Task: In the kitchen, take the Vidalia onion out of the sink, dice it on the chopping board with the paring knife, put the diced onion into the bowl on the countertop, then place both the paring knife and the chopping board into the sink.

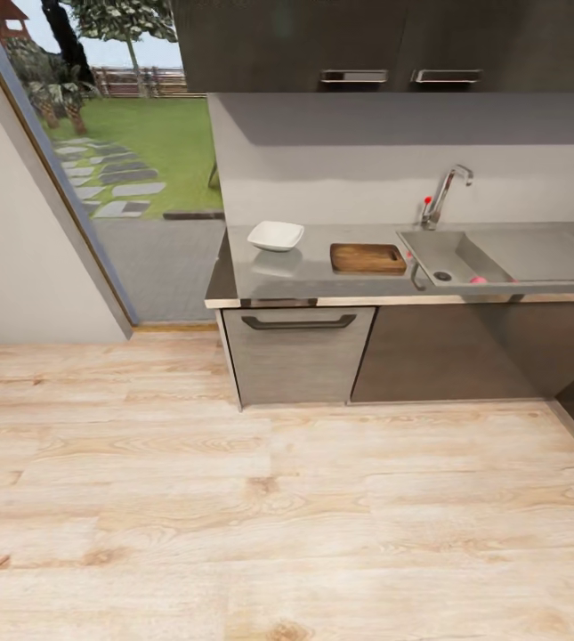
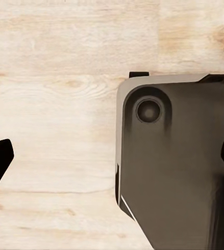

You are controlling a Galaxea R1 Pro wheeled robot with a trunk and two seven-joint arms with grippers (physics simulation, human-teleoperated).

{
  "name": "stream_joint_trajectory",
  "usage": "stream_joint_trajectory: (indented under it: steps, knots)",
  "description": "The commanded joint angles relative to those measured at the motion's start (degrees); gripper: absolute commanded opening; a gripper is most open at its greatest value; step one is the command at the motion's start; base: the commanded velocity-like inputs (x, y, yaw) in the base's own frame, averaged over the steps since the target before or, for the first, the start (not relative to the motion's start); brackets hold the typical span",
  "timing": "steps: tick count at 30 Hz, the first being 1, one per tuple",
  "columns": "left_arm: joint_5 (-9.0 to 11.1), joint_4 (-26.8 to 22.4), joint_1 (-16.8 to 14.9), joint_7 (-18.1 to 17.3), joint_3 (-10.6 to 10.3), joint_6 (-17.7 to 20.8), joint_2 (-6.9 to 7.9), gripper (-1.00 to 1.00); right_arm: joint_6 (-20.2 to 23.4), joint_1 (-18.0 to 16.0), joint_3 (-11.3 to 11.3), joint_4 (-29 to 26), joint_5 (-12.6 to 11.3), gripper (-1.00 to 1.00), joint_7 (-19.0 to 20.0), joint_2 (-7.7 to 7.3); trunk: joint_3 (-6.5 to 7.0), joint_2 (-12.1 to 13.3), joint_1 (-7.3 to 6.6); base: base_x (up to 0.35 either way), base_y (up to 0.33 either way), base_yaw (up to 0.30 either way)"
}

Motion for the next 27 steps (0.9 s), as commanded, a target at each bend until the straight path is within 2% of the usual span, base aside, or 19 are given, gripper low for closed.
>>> stream_joint_trajectory:
  steps: [1, 27]
  knots:
    - [0.0, -0.1, 0.0, 0.1, 0.0, -0.1, 0.0, 1.0, -0.1, 0.0, -0.3, 0.0, 0.6, 1.0, -0.4, 0.03, 0.01, -0.1, 0.03, 0.0, 0.0, 0.0]
    - [0.1, 1.0, 0.0, 0.1, 0.2, -0.1, 0.38, 1.0, 0.0, 0.0, -0.2, 0.0, 0.6, 1.0, -0.4, 0.01, 2.37, -0.1, 0.03, 0.014, -0.017, 0.0]
